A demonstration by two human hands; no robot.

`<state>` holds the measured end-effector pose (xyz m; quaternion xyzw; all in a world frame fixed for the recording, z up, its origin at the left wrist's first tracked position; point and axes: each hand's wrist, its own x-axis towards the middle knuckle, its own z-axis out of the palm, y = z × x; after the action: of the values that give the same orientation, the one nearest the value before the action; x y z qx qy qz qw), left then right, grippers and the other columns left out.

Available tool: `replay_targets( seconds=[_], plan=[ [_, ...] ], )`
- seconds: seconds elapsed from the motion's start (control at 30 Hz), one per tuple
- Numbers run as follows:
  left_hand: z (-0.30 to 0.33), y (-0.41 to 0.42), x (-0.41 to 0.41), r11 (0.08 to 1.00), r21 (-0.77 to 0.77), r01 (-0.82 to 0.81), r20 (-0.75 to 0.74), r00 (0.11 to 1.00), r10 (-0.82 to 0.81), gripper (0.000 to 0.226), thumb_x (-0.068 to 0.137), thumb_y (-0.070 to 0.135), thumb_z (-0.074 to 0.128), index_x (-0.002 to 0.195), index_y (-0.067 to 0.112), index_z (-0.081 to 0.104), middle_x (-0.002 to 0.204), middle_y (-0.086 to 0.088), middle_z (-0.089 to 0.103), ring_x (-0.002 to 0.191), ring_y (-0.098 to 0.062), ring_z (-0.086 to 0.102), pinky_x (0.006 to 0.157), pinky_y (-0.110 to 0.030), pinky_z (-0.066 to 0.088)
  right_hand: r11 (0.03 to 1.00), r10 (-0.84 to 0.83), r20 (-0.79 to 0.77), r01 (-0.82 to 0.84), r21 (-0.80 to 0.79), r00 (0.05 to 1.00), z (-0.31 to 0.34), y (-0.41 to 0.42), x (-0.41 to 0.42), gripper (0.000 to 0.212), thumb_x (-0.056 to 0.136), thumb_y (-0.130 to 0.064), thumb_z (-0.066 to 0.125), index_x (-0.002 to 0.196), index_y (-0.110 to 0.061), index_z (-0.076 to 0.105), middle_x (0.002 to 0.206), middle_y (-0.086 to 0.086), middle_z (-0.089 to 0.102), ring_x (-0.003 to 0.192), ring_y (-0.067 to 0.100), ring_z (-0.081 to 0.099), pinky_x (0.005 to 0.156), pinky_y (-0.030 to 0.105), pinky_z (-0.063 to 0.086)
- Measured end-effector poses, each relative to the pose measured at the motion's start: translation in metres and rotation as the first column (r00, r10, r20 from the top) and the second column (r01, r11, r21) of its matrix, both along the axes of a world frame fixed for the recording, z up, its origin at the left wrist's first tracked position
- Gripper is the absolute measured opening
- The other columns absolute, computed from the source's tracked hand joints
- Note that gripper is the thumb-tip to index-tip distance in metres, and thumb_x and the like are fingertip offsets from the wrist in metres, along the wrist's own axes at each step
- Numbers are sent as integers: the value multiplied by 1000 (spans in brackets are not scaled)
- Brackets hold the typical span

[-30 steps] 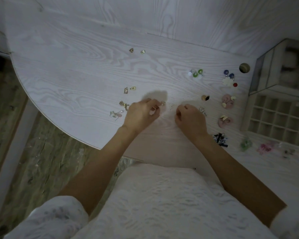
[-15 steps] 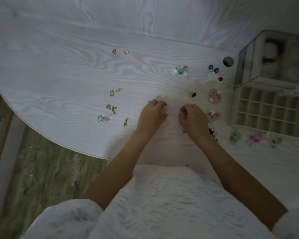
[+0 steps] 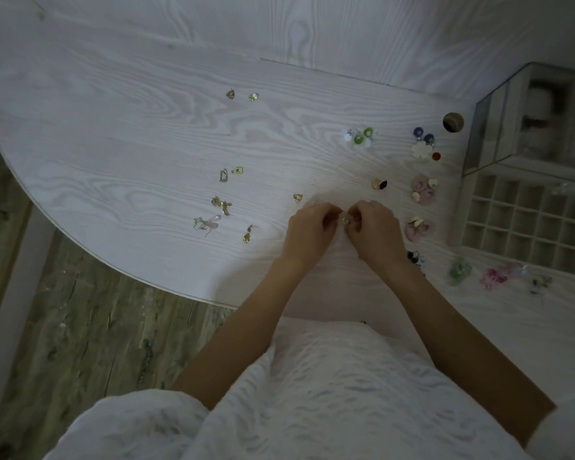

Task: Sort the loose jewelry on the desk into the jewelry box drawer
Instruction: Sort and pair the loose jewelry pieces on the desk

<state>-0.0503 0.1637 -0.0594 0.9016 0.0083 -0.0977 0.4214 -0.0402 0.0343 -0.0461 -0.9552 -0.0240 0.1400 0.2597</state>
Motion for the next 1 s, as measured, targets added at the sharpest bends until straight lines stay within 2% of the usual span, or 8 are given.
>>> replay_targets(
  seconds=[0.1,0.17,0.33,0.43,0.6,0.8,0.9,1.0],
  plan=[
    [8,19,-8,1000,4,21,47,999,-21,19,85,9,60,102,12,68,94,-3,70,79,-15,64,76,-33,54,995,96,65,-93,-42,993,7,0,2,17,86,-11,58,102,-5,61,95,13,60,85,26,54,67,29,38],
    [12,39,-15,997,73,-3,109,994,-5,17,85,14,60,100,16,68,90,-1,70,78,-15,63,70,-32,54,989,149,95,-147,-24,984,9,5,7,20,84,-9,59,104,-7,61,95,12,61,87,27,53,68,27,35],
    [13,100,-36,918,293,-265,193,957,215,24,79,32,56,98,21,67,90,5,69,85,-20,57,65,-29,47,960,274,125,-280,28,954,1,42,30,26,83,-5,55,108,-8,61,99,13,60,92,29,53,75,37,45],
    [6,124,-48,889,360,-284,138,958,251,28,78,37,66,100,19,65,93,2,66,87,-22,54,69,-32,46,951,299,108,-306,55,948,-6,58,42,23,84,-6,56,106,-6,61,104,13,58,95,27,53,74,37,48],
    [-5,132,-64,905,327,-272,86,962,258,30,76,21,73,104,14,65,102,-8,64,93,-29,56,80,-38,49,919,385,120,-392,36,915,-13,70,41,5,81,-1,58,82,-1,63,85,15,62,73,30,58,63,43,51],
    [7,134,-48,864,239,-443,111,896,429,21,84,24,65,102,14,66,100,-6,65,89,-23,56,74,-22,37,929,363,38,-365,61,931,-11,62,29,5,83,-5,60,88,-5,60,90,11,60,77,25,57,68,36,48],
    [15,151,-22,834,139,-535,112,845,523,21,85,22,62,105,14,65,101,-5,65,89,-19,57,77,-27,42,932,360,20,-360,27,933,-10,62,24,5,87,-7,57,90,-5,59,90,10,59,78,23,55,66,32,44],
    [10,164,-2,847,195,-494,28,866,498,28,85,22,59,112,15,62,107,-5,63,96,-18,57,81,-26,41,941,336,45,-337,31,941,-14,62,19,4,86,-4,54,87,-4,58,86,10,57,72,20,49,61,30,38]
  ],
)
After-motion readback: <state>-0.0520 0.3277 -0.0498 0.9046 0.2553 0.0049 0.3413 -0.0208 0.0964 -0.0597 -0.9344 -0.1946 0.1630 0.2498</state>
